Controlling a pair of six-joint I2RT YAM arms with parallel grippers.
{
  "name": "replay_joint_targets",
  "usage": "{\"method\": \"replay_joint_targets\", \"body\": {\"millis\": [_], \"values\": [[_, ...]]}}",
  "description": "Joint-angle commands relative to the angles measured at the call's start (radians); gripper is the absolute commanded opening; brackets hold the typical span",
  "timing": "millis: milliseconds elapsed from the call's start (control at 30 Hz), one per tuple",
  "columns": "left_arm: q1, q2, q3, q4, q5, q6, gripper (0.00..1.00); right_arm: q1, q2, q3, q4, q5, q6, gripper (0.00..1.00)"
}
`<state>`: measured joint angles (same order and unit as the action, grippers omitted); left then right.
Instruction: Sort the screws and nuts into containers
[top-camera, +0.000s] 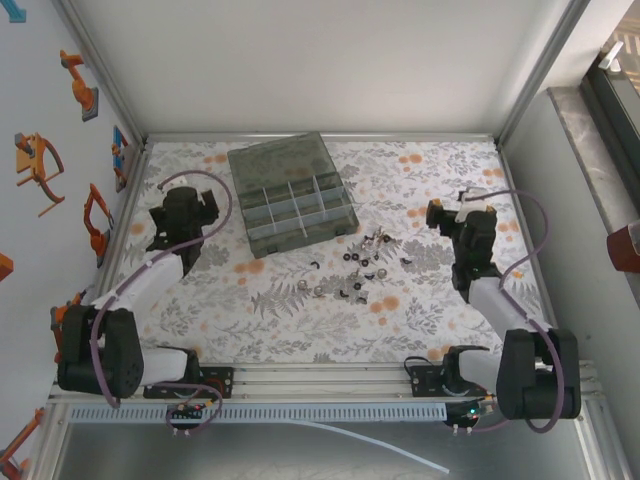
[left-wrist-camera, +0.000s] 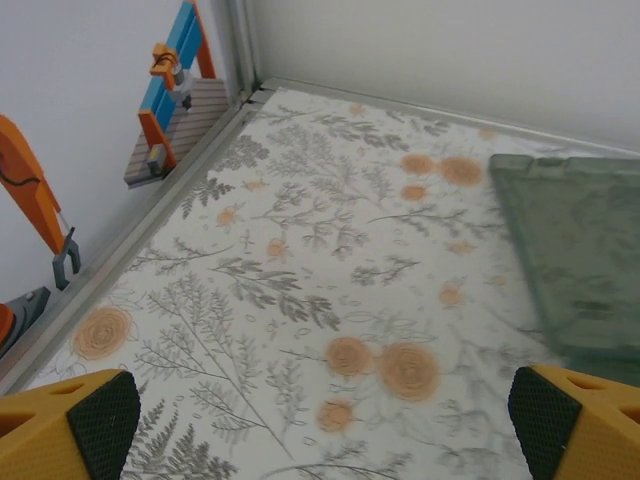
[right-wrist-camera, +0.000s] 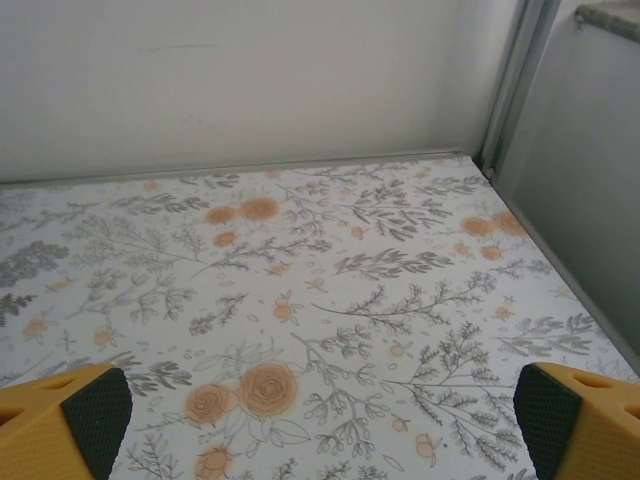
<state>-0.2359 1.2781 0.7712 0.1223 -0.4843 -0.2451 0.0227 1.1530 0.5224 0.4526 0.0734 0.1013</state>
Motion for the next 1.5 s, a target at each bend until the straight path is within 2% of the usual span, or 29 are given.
{"method": "replay_joint_targets", "body": {"millis": [0, 133, 200, 333, 500, 600, 800, 967, 1133, 1200, 1367, 1467], "values": [[-0.133, -0.015, 0.152, -0.480, -0.013, -0.166, 0.97, 0.037, 0.014, 0.165, -0.369, -0.166, 0.082, 0.99], [-0.307, 0.095, 0.332, -0.745, 0.169, -0.276, 0.97, 0.124, 0.043, 0.204, -0.460, -0.392, 0.090, 0.99], [-0.365, 0.144, 0.372, -0.808, 0.238, -0.306, 0.97, 0.190, 0.016, 0.175, -0.453, -0.406, 0.089, 0.99], [-0.467, 0.185, 0.385, -0.823, 0.216, -0.351, 0.98, 0.317, -0.019, 0.120, -0.422, -0.387, 0.078, 0.99], [-0.529, 0.215, 0.398, -0.827, 0.218, -0.363, 0.99, 0.356, 0.016, 0.161, -0.422, -0.534, 0.074, 0.99], [-0.553, 0.235, 0.394, -0.848, 0.241, -0.373, 0.98, 0.432, 0.027, 0.169, -0.442, -0.525, 0.022, 0.99], [-0.561, 0.314, 0.444, -0.874, 0.438, -0.361, 1.00, 0.536, 0.016, 0.162, -0.543, -0.504, -0.053, 0.99], [-0.582, 0.407, 0.507, -0.886, 0.485, -0.407, 0.94, 0.560, -0.060, 0.053, -0.431, -0.567, -0.048, 0.99], [-0.605, 0.544, 0.588, -1.019, 0.455, -0.448, 0.79, 0.602, -0.092, -0.014, -0.355, -0.569, -0.077, 0.99], [-0.624, 0.571, 0.589, -1.015, 0.445, -0.471, 0.76, 0.622, -0.105, -0.061, -0.275, -0.573, -0.076, 0.99], [-0.628, 0.614, 0.575, -0.972, 0.431, -0.512, 0.59, 0.654, -0.155, -0.093, -0.238, -0.582, -0.078, 0.99], [-0.635, 0.634, 0.576, -0.963, 0.441, -0.530, 0.53, 0.655, -0.169, -0.106, -0.228, -0.586, -0.077, 0.99]]}}
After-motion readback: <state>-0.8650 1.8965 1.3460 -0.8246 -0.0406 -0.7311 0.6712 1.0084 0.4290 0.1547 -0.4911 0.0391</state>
